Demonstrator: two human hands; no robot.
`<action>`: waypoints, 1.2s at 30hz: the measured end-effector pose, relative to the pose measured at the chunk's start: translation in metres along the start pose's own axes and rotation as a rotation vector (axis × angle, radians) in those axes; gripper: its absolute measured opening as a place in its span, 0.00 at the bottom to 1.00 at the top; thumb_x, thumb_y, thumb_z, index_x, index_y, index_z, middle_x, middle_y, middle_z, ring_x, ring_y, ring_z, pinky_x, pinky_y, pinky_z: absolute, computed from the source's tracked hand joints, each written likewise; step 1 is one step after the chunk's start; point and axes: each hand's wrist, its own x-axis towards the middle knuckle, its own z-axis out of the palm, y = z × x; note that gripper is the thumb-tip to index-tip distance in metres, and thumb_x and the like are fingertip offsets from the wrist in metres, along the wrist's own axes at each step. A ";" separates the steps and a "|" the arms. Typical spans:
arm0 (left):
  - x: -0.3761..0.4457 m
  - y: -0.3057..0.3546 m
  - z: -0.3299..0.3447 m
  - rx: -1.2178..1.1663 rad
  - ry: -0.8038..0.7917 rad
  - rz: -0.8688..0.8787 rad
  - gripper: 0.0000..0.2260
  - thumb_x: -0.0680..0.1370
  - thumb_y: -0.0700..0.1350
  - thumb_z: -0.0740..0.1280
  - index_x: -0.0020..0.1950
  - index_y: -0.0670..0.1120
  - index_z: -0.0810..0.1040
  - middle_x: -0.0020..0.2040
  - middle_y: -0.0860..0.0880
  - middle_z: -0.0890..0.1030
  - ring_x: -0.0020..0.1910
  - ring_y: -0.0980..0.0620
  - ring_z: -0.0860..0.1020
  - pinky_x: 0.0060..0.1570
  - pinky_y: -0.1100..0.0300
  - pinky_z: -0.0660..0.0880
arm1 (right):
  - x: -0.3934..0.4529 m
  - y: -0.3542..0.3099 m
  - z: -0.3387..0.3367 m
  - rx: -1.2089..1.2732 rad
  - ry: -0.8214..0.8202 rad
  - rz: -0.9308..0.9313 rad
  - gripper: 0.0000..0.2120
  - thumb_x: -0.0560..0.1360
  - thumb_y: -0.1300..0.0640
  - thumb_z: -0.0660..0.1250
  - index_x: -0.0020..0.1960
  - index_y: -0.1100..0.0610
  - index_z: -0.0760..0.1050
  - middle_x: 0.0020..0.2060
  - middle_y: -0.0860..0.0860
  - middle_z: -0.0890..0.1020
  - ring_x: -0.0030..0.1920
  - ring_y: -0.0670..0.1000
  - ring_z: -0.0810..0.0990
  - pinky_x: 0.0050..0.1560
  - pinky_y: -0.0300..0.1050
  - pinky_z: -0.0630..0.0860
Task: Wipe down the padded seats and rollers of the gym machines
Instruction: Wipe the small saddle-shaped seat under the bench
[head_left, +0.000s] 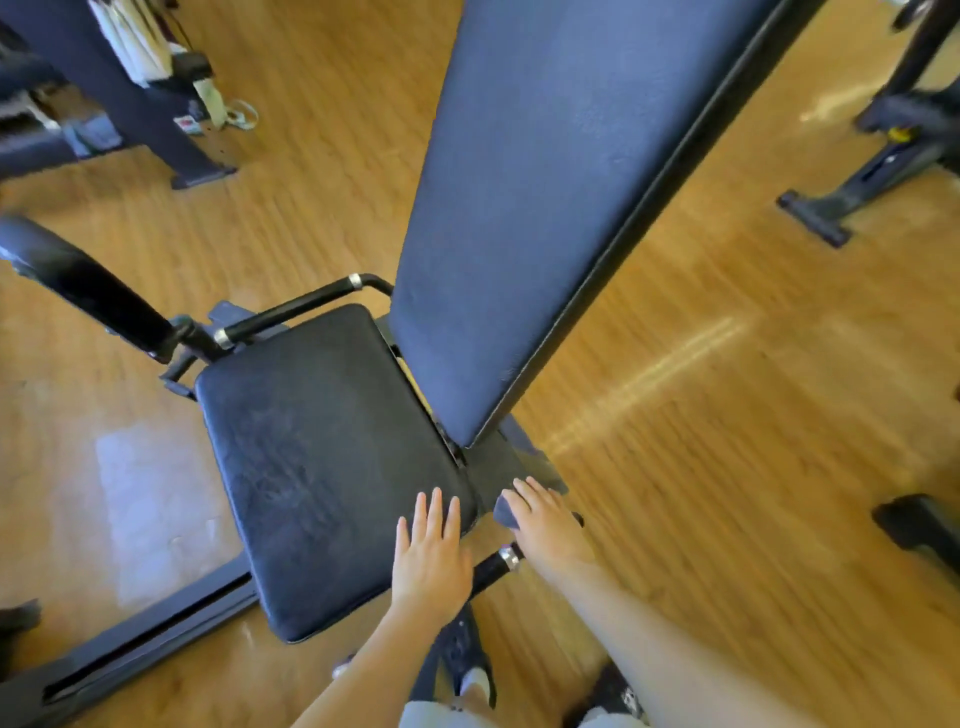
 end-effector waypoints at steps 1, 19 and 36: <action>0.003 0.018 -0.006 0.023 0.010 0.044 0.27 0.83 0.54 0.48 0.78 0.46 0.42 0.78 0.44 0.41 0.76 0.44 0.40 0.73 0.46 0.45 | -0.008 0.013 -0.008 0.012 0.001 0.035 0.24 0.81 0.59 0.55 0.75 0.57 0.54 0.75 0.52 0.55 0.75 0.52 0.50 0.73 0.48 0.51; 0.018 0.393 -0.082 0.239 0.143 0.567 0.27 0.83 0.54 0.48 0.78 0.47 0.42 0.78 0.47 0.41 0.76 0.47 0.39 0.74 0.49 0.44 | -0.215 0.295 -0.126 0.063 0.347 0.565 0.29 0.81 0.57 0.56 0.76 0.59 0.45 0.76 0.55 0.46 0.75 0.54 0.46 0.73 0.50 0.47; 0.108 0.646 -0.107 0.317 0.138 0.809 0.27 0.82 0.53 0.47 0.78 0.47 0.43 0.78 0.47 0.44 0.77 0.49 0.42 0.73 0.49 0.42 | -0.260 0.518 -0.178 0.024 0.313 0.763 0.26 0.81 0.56 0.52 0.76 0.58 0.46 0.76 0.53 0.48 0.75 0.52 0.46 0.73 0.50 0.45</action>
